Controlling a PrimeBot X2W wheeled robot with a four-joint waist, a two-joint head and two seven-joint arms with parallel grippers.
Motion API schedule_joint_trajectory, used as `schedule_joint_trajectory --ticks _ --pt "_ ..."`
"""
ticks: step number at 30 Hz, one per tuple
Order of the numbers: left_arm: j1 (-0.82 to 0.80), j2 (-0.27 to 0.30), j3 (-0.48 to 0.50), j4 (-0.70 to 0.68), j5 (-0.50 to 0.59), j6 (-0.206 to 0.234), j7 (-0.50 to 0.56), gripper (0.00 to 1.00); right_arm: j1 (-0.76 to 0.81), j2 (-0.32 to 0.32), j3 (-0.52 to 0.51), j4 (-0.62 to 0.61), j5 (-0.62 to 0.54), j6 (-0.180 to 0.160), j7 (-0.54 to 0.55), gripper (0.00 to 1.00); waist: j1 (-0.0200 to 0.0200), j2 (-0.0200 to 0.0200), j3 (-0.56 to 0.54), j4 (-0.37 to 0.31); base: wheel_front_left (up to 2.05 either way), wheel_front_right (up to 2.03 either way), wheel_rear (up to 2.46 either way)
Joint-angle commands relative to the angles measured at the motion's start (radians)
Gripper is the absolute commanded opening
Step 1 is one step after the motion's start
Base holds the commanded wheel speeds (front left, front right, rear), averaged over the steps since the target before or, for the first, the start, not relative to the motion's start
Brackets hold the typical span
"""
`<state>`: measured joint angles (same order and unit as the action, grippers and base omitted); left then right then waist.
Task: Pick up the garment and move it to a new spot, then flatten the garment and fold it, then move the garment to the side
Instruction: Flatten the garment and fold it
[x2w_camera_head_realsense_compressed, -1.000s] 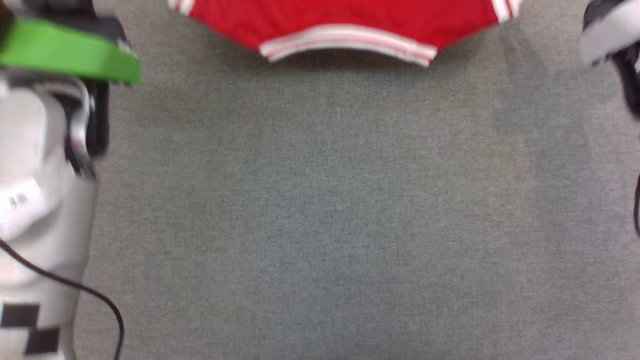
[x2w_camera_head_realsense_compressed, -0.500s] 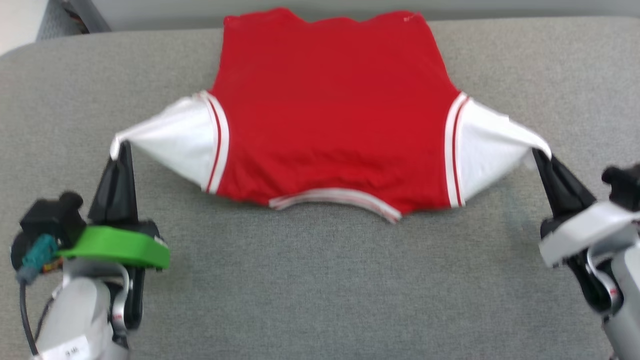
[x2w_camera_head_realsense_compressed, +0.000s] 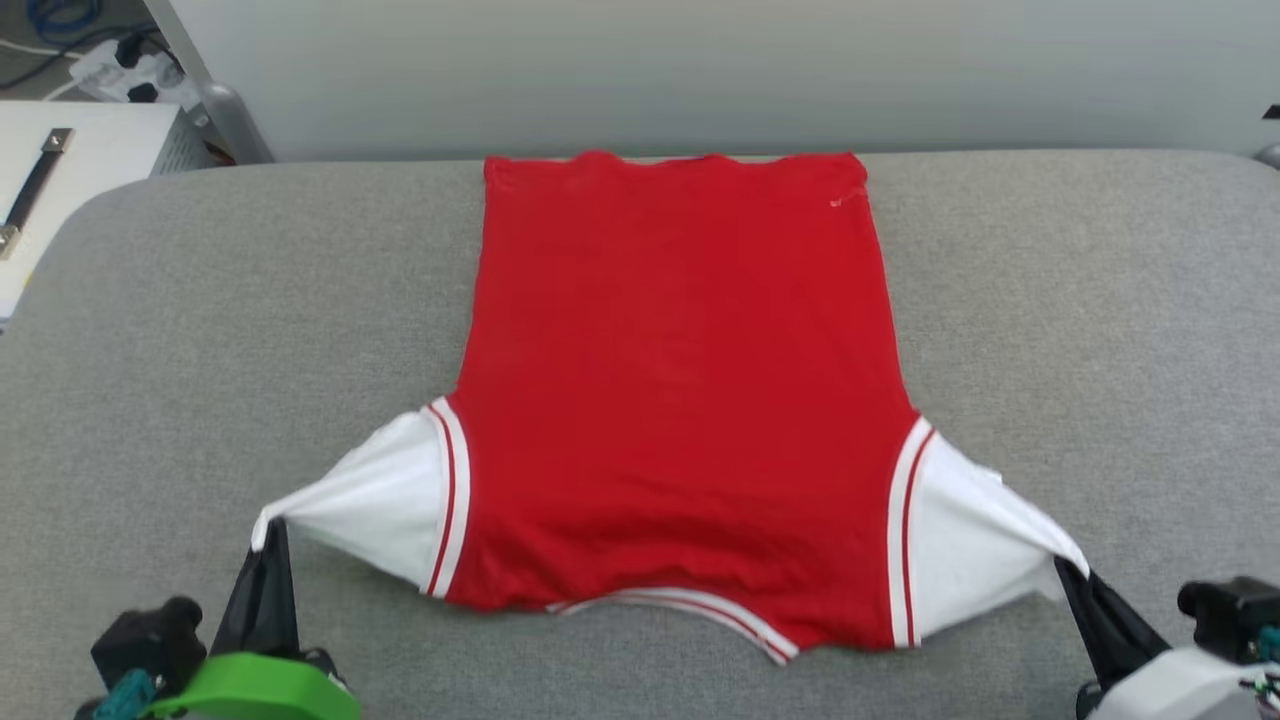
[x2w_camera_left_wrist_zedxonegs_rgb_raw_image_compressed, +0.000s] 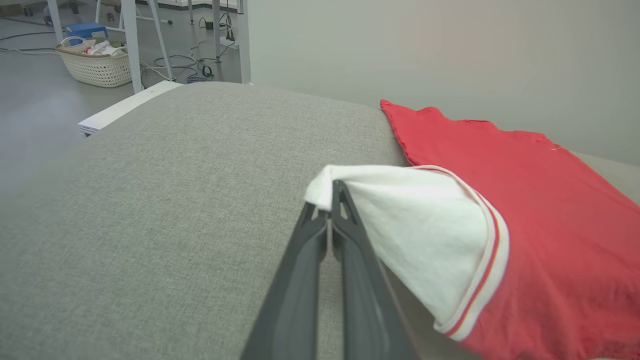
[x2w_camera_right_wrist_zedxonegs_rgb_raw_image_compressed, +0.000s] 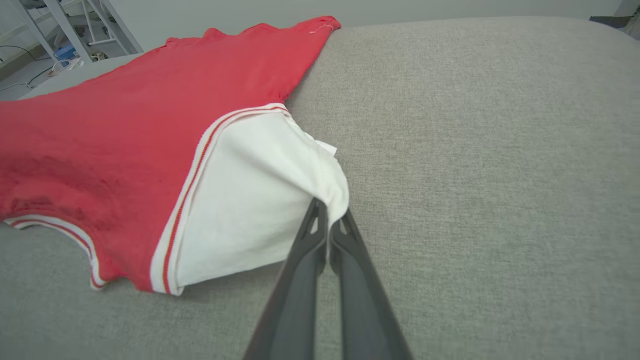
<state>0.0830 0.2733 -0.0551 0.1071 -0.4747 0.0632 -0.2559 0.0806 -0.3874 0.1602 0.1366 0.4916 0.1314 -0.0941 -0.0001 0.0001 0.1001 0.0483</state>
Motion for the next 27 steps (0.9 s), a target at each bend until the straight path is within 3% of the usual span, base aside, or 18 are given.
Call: schedule_joint_trajectory --ticks 1,16,17,18,19,27 --pt "0.033 -0.008 0.014 -0.001 -0.004 0.006 -0.006 0.00 0.030 0.006 -0.015 -0.011 -0.010 -0.001 0.008 0.00 0.0001 -0.0001 -0.026 0.005 0.00 0.00 0.00" --pt "0.111 -0.063 0.051 0.047 0.025 -0.023 -0.006 0.00 0.156 0.024 -0.046 0.002 -0.027 -0.001 0.042 0.00 0.0001 -0.0001 -0.044 0.015 0.00 0.00 0.00" --pt "0.106 -0.067 0.050 0.048 0.030 -0.026 -0.006 0.00 0.149 0.026 -0.043 0.001 -0.028 -0.001 0.047 0.19 0.0001 -0.0001 -0.042 0.014 0.00 0.00 0.00" --pt "0.102 -0.069 0.049 0.050 0.035 -0.030 -0.006 0.00 0.140 0.027 -0.040 -0.002 -0.028 -0.001 0.051 0.82 0.0001 -0.0001 -0.039 0.013 0.00 0.00 0.00" --pt "0.099 -0.071 0.046 0.051 0.040 -0.033 -0.006 0.00 0.132 0.026 -0.039 -0.005 -0.030 -0.001 0.051 1.00 0.0001 -0.0001 -0.036 0.013 0.00 0.00 0.00" --pt "0.067 -0.107 0.033 0.035 0.076 -0.050 -0.006 0.00 -0.001 0.016 -0.084 -0.087 -0.047 -0.001 0.042 1.00 0.0001 -0.0001 -0.003 0.009 0.00 0.00 0.00"
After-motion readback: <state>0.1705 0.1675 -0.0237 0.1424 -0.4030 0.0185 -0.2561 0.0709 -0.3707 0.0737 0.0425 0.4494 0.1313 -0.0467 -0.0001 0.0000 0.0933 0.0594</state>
